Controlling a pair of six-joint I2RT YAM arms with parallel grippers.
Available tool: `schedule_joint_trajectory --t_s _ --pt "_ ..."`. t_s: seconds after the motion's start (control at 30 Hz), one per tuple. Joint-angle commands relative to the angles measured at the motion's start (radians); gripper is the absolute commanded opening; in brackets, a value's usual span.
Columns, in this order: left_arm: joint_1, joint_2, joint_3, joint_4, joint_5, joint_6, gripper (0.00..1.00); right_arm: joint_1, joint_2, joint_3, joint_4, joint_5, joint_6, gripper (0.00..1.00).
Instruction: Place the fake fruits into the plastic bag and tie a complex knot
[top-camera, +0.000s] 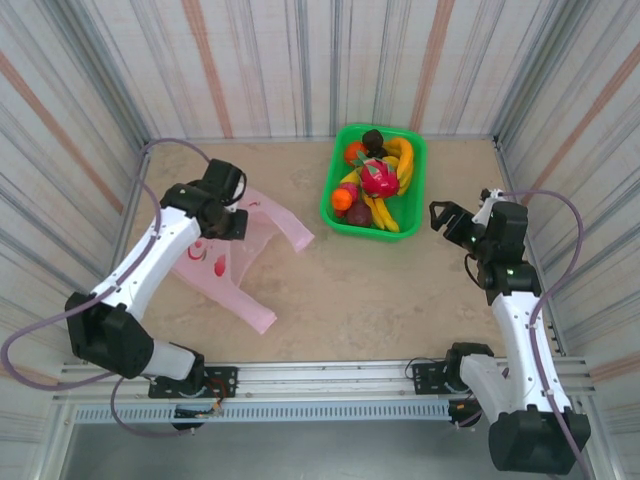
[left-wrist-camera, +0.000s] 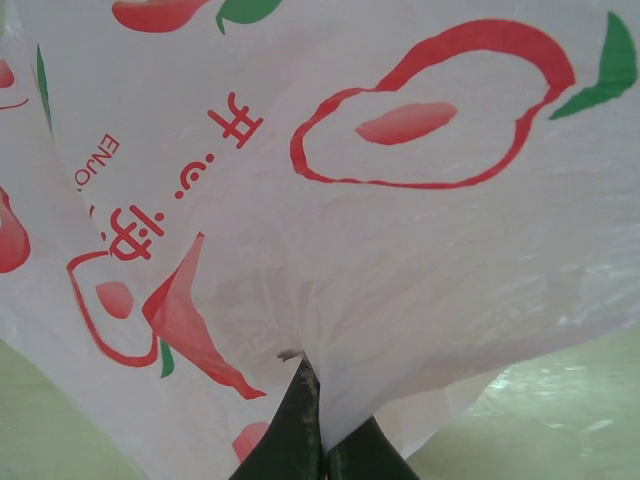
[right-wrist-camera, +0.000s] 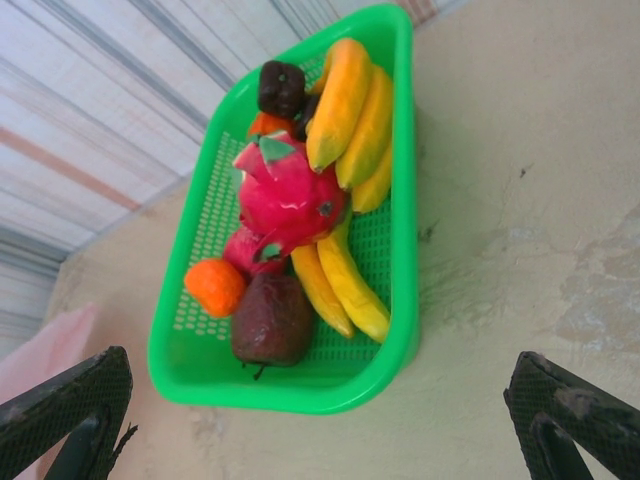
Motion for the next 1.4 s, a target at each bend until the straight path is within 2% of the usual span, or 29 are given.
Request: schedule_joint_trajectory --t_s 0.0,0.23,0.47,0.63,0.77,0.93,1.17,1.37 --pt "0.044 -0.033 0.063 -0.091 0.206 -0.076 0.0 0.027 0.007 0.026 -0.038 -0.01 -0.027 0.99" --pt "0.11 -0.029 0.131 -0.068 0.504 -0.142 0.0 0.08 0.013 -0.008 -0.009 -0.003 -0.026 0.99" --pt "0.123 0.018 0.132 0.071 0.75 -0.248 0.0 0.192 0.015 -0.086 0.105 -0.035 0.027 0.99" --pt "0.136 0.033 0.108 0.163 0.807 -0.321 0.0 0.245 0.033 -0.139 0.184 -0.019 0.053 0.99" --pt "0.142 0.045 0.094 0.193 0.826 -0.346 0.0 0.308 0.074 -0.141 0.262 -0.064 0.085 0.99" --pt "0.142 0.053 0.076 0.217 0.83 -0.366 0.0 0.423 0.123 -0.168 0.487 -0.096 0.179 0.99" --pt "0.142 0.053 0.072 0.221 0.832 -0.374 0.0 0.664 0.335 -0.069 0.705 0.006 0.222 0.99" --pt "0.142 0.037 0.064 0.223 0.832 -0.374 0.0 0.756 0.539 0.047 0.858 0.016 0.281 0.99"
